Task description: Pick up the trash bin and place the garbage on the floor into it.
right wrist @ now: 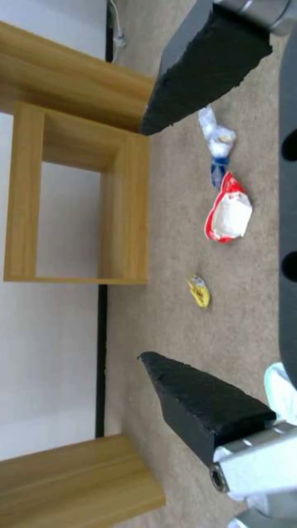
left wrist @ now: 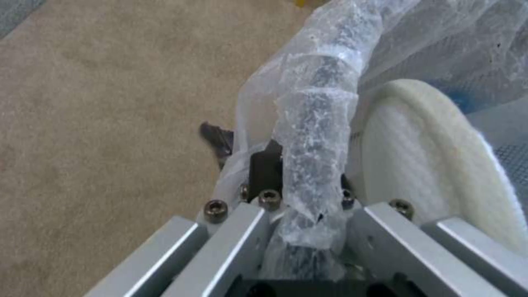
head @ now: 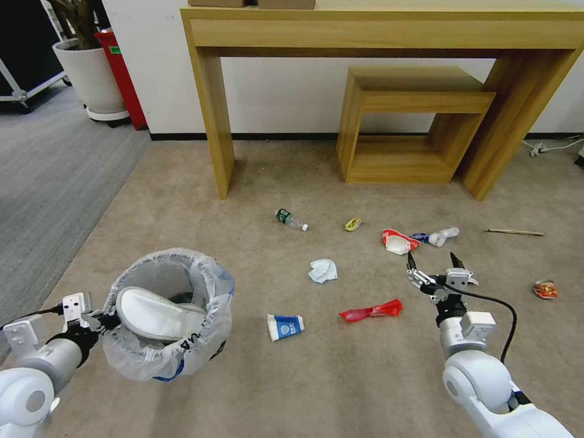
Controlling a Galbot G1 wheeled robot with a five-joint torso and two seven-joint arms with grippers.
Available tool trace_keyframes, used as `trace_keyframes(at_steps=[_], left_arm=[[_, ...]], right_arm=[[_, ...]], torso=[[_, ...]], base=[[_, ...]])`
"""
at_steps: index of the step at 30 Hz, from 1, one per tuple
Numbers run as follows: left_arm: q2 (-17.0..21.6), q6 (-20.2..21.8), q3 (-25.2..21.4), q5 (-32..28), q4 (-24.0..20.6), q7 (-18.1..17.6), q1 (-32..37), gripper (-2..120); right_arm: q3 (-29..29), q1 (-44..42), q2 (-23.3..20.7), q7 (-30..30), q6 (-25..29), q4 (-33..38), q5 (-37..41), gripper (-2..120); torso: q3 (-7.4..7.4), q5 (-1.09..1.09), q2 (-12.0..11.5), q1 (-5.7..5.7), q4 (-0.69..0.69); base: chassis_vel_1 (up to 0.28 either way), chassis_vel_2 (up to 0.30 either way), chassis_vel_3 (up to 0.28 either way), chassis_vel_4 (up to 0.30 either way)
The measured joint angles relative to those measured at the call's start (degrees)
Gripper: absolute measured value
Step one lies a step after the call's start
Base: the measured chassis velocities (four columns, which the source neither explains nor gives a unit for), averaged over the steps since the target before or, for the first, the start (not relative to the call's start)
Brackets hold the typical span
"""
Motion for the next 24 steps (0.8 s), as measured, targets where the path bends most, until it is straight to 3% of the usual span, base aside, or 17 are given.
trace_keyframes(at_steps=[9,15,24], left_arm=[[-0.2,0.0,0.1,0.1,0.7,0.0,-0.5,1],[-1.5,-0.1,0.4,1.2,1.1,0.0,-0.8,1],[-3.5,-0.3,0.9,2.8,1.1,0.1,-1.1,1]], right_arm=[[-5.6,2.7,-3.5,-1.8,-9.9,1.6,5.8,100],[-12.0,8.5,-10.2,-10.6,-13.1,0.3,9.8,100],[-22.8,18.7,-18.0,-18.7,-18.3,-1.8,11.9,100]], torso=[[-0.01,0.01,0.0,0.0,-0.01],[-0.01,0.0,0.0,0.0,0.0],[0.0,0.01,0.0,0.0,0.0]], base=[[0.0,0.0,0.0,0.0],[0.0,0.0,0.0,0.0],[0.0,0.0,0.0,0.0]])
